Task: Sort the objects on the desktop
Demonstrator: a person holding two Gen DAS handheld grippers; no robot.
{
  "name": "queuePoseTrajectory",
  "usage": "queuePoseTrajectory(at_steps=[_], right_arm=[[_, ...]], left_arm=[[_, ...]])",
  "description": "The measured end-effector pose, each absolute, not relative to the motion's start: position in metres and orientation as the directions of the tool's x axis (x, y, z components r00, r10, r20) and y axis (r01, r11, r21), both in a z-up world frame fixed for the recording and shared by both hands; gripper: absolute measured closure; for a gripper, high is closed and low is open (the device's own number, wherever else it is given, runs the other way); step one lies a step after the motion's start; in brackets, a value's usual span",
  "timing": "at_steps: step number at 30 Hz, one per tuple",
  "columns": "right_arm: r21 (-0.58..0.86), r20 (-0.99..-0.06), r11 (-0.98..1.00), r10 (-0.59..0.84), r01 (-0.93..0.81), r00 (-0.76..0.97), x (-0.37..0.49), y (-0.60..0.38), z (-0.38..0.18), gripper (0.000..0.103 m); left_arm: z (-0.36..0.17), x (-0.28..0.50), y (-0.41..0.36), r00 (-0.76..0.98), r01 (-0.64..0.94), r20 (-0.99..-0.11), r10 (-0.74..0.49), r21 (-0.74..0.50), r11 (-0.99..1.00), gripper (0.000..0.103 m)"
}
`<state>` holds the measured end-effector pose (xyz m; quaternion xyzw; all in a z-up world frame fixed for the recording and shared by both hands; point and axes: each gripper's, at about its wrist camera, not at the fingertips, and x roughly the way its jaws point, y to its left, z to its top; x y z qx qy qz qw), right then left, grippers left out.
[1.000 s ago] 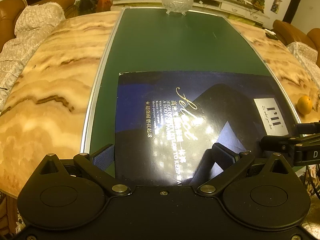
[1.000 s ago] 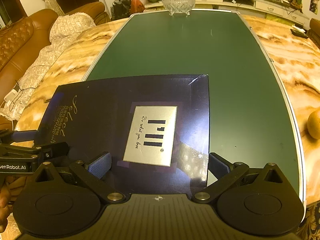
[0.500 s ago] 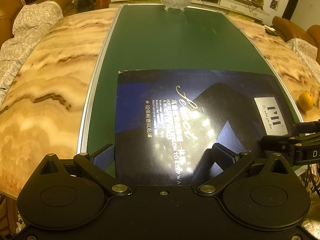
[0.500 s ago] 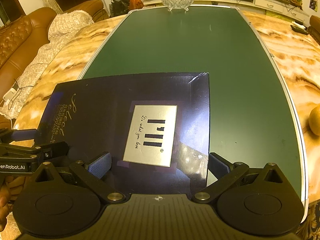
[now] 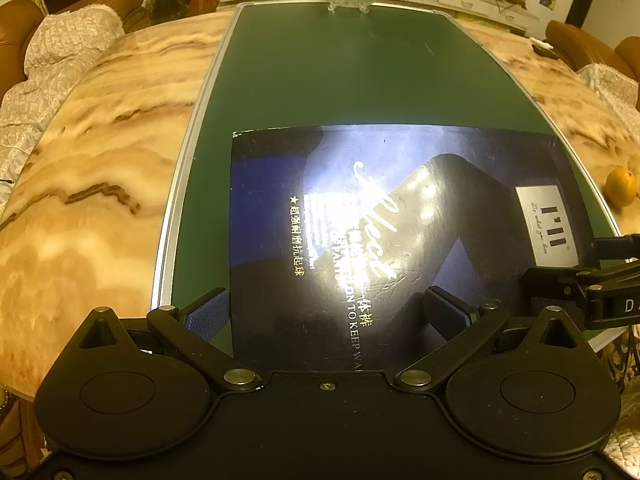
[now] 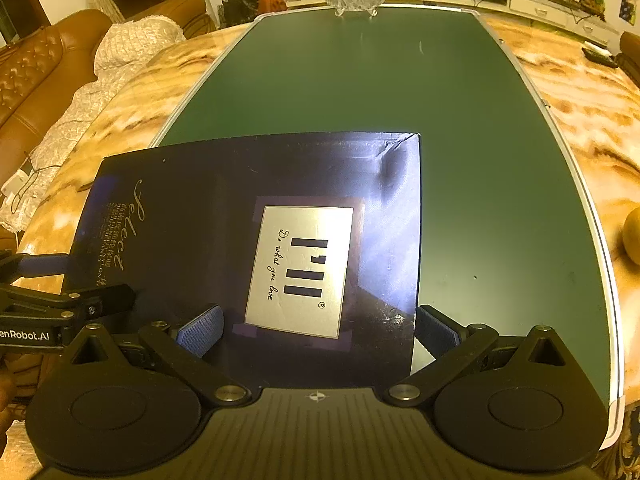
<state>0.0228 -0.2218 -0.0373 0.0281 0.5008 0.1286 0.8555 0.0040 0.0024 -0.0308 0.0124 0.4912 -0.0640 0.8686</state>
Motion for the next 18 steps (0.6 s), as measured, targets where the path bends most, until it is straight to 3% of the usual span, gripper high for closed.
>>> queuePoseTrajectory(at_steps=[13, 18], right_arm=[[0.217, -0.827, 0.957, 0.284, -0.191, 0.485, 0.018, -0.233, -0.035, 0.001], [0.137, -0.803, 0.964, 0.243, -0.228, 0.544, -0.004, -0.225, -0.024, 0.001]], left_arm=[[-0.032, -0.001, 0.010, 0.509, 0.137, -0.850, -0.135, -0.075, 0.988, 0.000], [-0.031, -0.012, 0.015, 0.521, 0.127, -0.844, -0.129, -0.073, 0.989, 0.000]])
